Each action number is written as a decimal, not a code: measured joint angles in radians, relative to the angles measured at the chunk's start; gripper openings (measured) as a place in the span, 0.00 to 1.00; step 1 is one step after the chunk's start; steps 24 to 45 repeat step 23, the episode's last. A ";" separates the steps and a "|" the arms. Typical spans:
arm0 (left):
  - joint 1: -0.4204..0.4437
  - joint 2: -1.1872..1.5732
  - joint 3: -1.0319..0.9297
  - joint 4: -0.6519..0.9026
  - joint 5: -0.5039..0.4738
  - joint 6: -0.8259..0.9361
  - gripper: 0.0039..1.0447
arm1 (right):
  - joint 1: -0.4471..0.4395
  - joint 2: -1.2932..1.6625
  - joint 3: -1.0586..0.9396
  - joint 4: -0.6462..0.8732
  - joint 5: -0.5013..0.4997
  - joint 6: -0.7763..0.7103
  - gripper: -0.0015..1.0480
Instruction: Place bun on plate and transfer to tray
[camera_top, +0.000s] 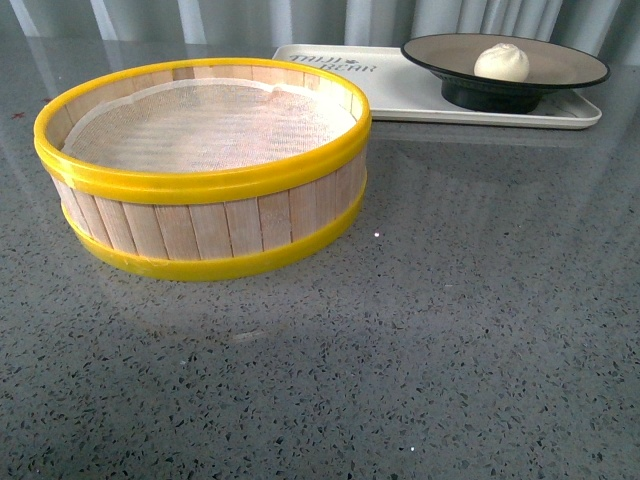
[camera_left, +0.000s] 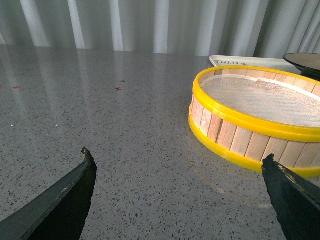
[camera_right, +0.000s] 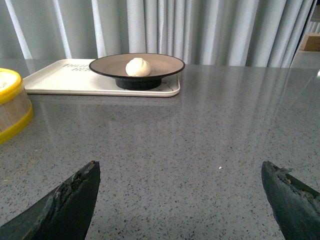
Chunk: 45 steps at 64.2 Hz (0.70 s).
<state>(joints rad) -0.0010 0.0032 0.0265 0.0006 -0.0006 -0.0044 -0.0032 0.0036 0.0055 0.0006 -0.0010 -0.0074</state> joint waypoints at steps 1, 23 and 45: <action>0.000 0.000 0.000 0.000 0.000 0.000 0.94 | 0.000 0.000 0.000 0.000 0.000 0.000 0.92; 0.000 0.000 0.000 0.000 0.000 0.000 0.94 | 0.000 0.000 0.000 0.000 0.000 0.000 0.92; 0.000 0.000 0.000 0.000 0.000 0.000 0.94 | 0.000 0.000 0.000 0.000 0.000 0.000 0.92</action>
